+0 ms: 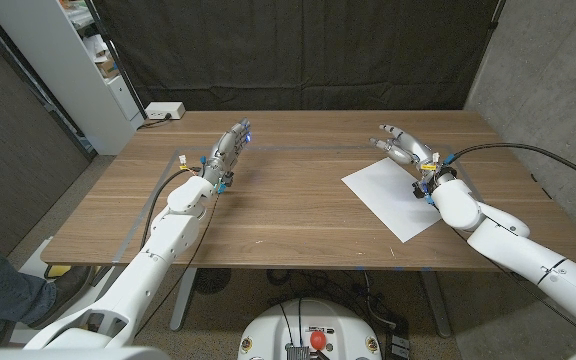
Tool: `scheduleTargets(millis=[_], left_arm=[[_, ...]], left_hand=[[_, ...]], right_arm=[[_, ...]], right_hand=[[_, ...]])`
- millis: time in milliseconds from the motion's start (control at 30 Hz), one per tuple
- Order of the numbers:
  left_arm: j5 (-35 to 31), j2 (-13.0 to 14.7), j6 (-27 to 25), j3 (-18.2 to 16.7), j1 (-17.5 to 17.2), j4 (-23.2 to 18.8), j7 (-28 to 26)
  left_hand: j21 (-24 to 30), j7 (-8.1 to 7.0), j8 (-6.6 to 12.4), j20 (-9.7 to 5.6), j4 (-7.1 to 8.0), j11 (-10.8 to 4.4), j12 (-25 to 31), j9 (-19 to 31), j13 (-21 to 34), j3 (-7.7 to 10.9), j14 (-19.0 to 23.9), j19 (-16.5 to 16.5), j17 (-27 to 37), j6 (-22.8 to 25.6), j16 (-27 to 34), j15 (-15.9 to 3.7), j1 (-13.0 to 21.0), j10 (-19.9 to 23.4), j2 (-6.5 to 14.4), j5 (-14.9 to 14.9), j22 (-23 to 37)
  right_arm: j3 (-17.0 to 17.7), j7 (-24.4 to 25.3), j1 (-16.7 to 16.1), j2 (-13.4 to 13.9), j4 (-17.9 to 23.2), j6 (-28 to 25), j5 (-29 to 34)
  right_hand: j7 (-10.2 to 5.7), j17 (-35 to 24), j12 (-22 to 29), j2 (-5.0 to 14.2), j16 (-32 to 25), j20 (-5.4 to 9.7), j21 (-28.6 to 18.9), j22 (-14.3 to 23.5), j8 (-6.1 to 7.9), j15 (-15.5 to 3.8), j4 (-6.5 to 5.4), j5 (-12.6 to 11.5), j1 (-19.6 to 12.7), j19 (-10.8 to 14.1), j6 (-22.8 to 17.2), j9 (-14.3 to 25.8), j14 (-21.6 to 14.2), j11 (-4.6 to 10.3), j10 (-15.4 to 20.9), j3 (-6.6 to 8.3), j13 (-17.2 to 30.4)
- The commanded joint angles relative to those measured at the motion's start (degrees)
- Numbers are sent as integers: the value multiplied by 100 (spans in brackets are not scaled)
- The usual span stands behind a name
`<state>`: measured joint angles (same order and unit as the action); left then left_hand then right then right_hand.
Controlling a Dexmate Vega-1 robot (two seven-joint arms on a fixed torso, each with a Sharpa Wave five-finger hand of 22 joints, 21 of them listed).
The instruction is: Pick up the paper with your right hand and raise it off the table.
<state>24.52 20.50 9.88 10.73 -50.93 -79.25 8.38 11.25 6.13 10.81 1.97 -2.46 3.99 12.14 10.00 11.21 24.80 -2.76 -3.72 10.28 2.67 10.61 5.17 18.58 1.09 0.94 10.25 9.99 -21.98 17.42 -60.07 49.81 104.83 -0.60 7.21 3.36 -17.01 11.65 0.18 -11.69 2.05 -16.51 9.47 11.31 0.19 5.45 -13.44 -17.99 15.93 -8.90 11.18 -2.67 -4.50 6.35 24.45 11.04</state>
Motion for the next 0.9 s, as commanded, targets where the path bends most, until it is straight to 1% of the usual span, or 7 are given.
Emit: scheduleTargets(millis=[33, 333, 467, 567, 700, 767, 900], left_arm=[[-8, 0, -4, 11, 18, -6, -14], [5, -4, -6, 11, 20, 7, 2], [1, 2, -6, 9, 15, -3, -2], [2, 6, -12, 6, 1, -22, -8], [4, 11, -25, 1, -16, -35, -18], [11, 10, -16, -2, -21, -31, -9], [9, 12, -8, -3, -33, -41, -11]], left_hand=[[-2, 6, 0, 4, -38, 38, 5, 32, -6, 20, 37, -40, 6, 62, 13, 23, 1, 29, 36, -19, 29], [-3, 14, 3, 10, -47, 17, 5, 32, -6, 19, 37, -46, 6, 71, 12, 25, -1, 30, 43, -18, 29], [-3, 9, 3, 13, -53, 21, 6, 32, -6, 19, 41, -49, 6, 76, 14, 19, -3, 36, 47, -18, 29], [-2, 10, 3, 15, -56, 24, 7, 32, -6, 19, 41, -50, 6, 75, 14, 21, -4, 38, 50, -18, 29], [-1, 6, 3, 19, -60, 19, 5, 32, -5, 18, 44, -49, 7, 78, 15, 21, -6, 34, 52, -18, 29], [0, 9, 4, 22, -63, 19, 4, 32, -5, 18, 45, -48, 7, 82, 15, 21, -7, 34, 53, -18, 29], [-1, 10, 5, 27, -65, 17, 8, 32, -5, 17, 45, -51, 7, 84, 15, 21, -9, 42, 54, -18, 30]], right_arm=[[-69, -70, -3, 100, 134, -302, 452], [-81, -80, -40, 124, 201, -433, 574], [-90, -103, -52, 144, 252, -538, 635], [-115, -149, -53, 187, 308, -650, 720], [-113, -211, -73, 232, 388, -762, 751], [-116, -252, -83, 266, 442, -841, 782], [-132, -335, -97, 343, 558, -1021, 873]], right_hand=[[-38, -7, 2, -9, -11, -14, 33, 23, 31, -14, 43, -19, -36, 20, -39, 16, -16, 81, 30, 8, 19], [-113, 23, 31, -9, -21, -72, 153, 23, 54, -24, 57, -31, -34, -131, -105, 17, -45, 113, 124, 5, 24], [-157, 51, 53, -3, -58, -20, 319, 22, 67, -29, 60, -42, -20, -411, -155, 18, -150, 143, 212, 0, 27], [-193, 75, 69, -4, -72, -71, 425, 21, 71, -13, 65, -49, -9, -595, -182, 18, -208, 152, 282, -6, 31], [-281, 126, 66, -12, -104, -246, 581, 22, 81, -55, 68, -59, 25, -930, -249, 17, -342, 207, 344, -22, 35], [-301, 136, 64, -14, -114, -258, 590, 22, 80, -66, 70, -61, 29, -959, -254, 17, -380, 238, 352, -24, 36], [-384, 190, 58, -30, -122, -701, 618, 24, 75, -64, 95, -76, 26, -1116, -278, 16, -470, 274, 398, -25, 39]])
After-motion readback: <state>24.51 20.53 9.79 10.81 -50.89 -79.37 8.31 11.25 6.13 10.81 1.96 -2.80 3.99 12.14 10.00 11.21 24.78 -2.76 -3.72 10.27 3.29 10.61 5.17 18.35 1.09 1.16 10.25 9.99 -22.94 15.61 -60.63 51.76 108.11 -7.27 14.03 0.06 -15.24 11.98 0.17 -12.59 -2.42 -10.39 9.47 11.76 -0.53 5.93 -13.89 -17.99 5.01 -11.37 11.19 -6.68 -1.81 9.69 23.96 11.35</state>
